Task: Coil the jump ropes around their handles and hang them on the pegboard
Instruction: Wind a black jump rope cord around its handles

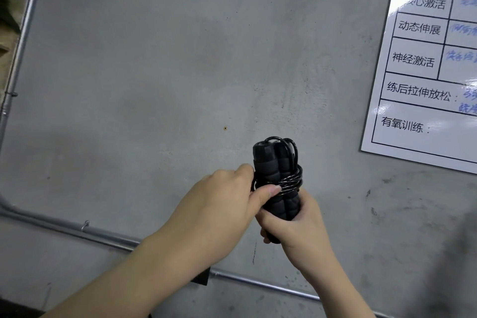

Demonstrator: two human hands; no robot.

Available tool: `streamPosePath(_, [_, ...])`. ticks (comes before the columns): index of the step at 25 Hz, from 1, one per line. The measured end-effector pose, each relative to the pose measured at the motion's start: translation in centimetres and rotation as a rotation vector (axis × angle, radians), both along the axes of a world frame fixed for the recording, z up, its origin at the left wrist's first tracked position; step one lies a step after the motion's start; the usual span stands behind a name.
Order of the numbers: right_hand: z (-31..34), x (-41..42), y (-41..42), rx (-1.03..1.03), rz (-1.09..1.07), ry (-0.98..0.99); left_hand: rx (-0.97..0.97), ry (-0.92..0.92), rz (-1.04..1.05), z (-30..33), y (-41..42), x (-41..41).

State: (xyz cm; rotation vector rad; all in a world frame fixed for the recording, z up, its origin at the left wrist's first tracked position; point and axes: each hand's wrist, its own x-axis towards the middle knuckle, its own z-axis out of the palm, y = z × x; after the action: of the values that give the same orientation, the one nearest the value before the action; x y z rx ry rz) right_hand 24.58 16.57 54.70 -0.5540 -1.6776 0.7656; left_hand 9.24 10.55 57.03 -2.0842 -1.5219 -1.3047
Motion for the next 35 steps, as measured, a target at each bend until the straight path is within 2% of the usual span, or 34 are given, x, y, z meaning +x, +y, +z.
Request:
streamPosePath(4, [-1.2, -1.7, -0.3, 0.083, -0.192, 0.05, 0.012, -0.155, -0.038, -1.3, 0.1, 1.0])
streamPosePath(6, [-1.8, -2.8, -0.6, 0.065, -0.206, 0.046, 0.02, -0.256, -0.104, -1.4, 1.0, 0.3])
streamPosePath(8, [-1.3, -2.6, -0.6, 0.065, -0.155, -0.041, -0.013, -0.361, -0.246, -1.2, 2.2, -1.2])
streamPosePath(9, [-0.7, -1.9, -0.7, 0.031, -0.062, -0.099, -0.037, -0.393, -0.33, -1.0, 2.4, -1.7])
streamPosePath(11, [0.1, -0.5, -0.8, -0.115, 0.283, -0.176, -0.113, -0.403, -0.514, -0.8, 2.0, -2.0])
streamPosePath(13, [0.2, -0.2, -1.1, -0.259, 0.576, -0.108, -0.156, -0.388, -0.612, -0.7, 1.4, -1.5])
streamPosePath(14, [0.0, -0.4, -1.0, -0.284, 0.6, -0.052, -0.145, -0.389, -0.58, -0.6, 1.3, -1.3])
streamPosePath(16, [-0.2, -1.0, -0.7, -0.248, 0.457, -0.001, -0.101, -0.4, -0.389, -0.3, 1.5, -1.2])
streamPosePath(18, [0.0, -1.2, -0.8, -0.154, 0.254, -0.043, -0.104, -0.374, -0.105, 0.1, 1.5, -1.5])
streamPosePath(20, [0.4, -0.8, -0.8, -0.1, 0.143, -0.086, -0.087, -0.333, 0.0, 0.3, 1.1, -1.5])
streamPosePath(26, [0.8, -0.3, -0.5, 0.023, -0.027, -0.109, 0.008, -0.247, 0.003, 0.7, -0.2, -0.6])
streamPosePath(31, [0.6, -0.8, -0.2, 0.119, -0.127, -0.042, -0.037, -0.185, -0.031, -0.1, -1.2, 1.1])
streamPosePath(35, [-0.5, -2.1, 0.1, 0.174, -0.237, -0.129, -0.077, -0.157, 0.046, -0.5, -1.7, 2.3])
